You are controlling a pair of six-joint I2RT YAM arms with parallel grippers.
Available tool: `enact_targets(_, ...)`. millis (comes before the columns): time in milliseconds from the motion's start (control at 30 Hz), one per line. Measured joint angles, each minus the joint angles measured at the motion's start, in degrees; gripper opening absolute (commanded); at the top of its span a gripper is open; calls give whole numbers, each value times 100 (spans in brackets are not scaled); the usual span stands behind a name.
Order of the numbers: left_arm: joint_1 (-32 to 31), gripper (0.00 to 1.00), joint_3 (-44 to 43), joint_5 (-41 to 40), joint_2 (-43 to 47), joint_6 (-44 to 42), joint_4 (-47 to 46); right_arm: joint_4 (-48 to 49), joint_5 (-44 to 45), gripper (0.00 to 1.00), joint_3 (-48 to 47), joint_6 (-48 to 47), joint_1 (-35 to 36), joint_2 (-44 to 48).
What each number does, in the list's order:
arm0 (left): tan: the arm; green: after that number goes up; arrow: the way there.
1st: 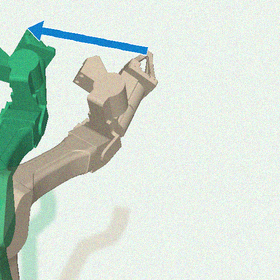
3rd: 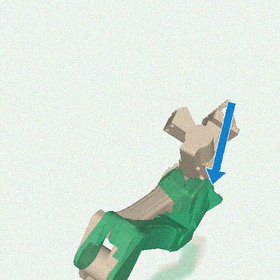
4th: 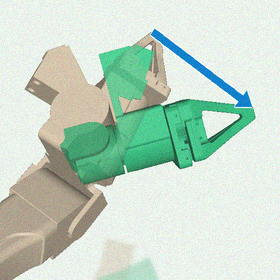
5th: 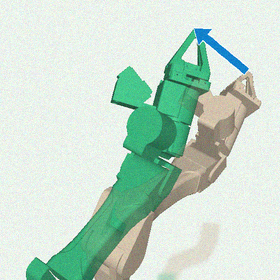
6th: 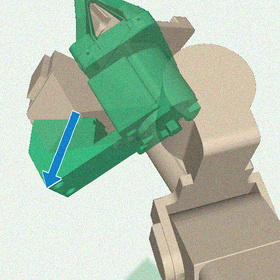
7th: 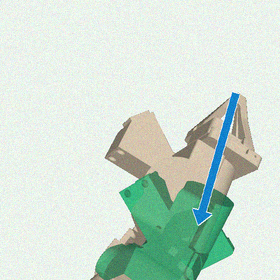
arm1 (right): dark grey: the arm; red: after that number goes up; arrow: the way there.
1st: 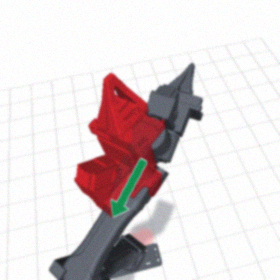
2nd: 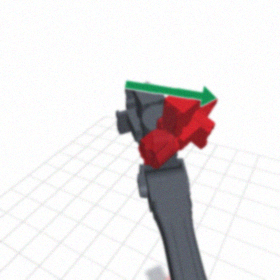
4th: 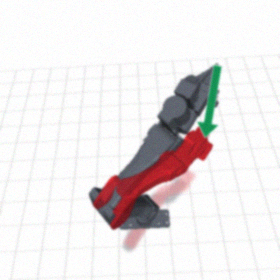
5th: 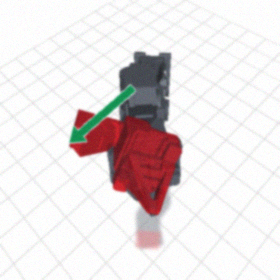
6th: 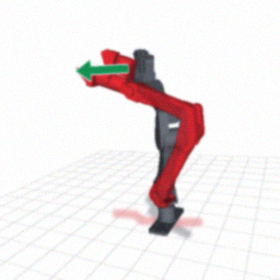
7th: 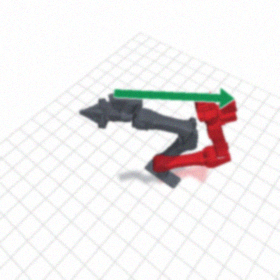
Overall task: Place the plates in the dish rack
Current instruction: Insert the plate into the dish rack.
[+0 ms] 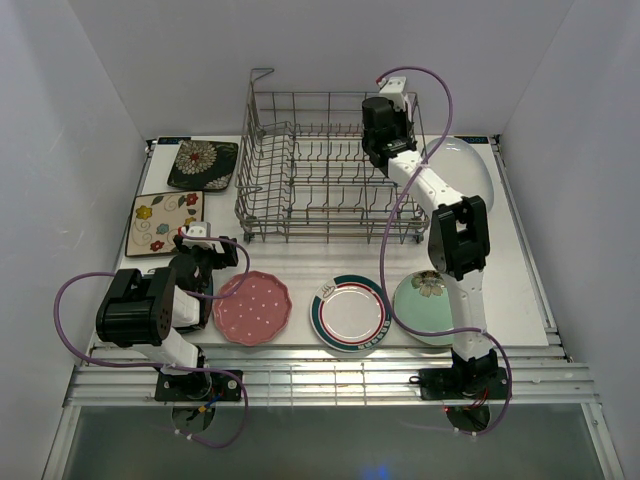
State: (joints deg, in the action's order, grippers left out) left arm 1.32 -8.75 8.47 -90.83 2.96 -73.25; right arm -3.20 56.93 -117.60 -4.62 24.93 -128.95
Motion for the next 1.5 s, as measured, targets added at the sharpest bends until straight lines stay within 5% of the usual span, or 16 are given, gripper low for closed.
enact_targets(1267, 0, 98, 0, 0, 0, 0, 0, -94, 66, 8, 125, 140, 151, -120)
enact_targets(1500, 0, 98, 0, -2, 0, 0, 0, -151, -15, 17, 125, 391, 68, -120)
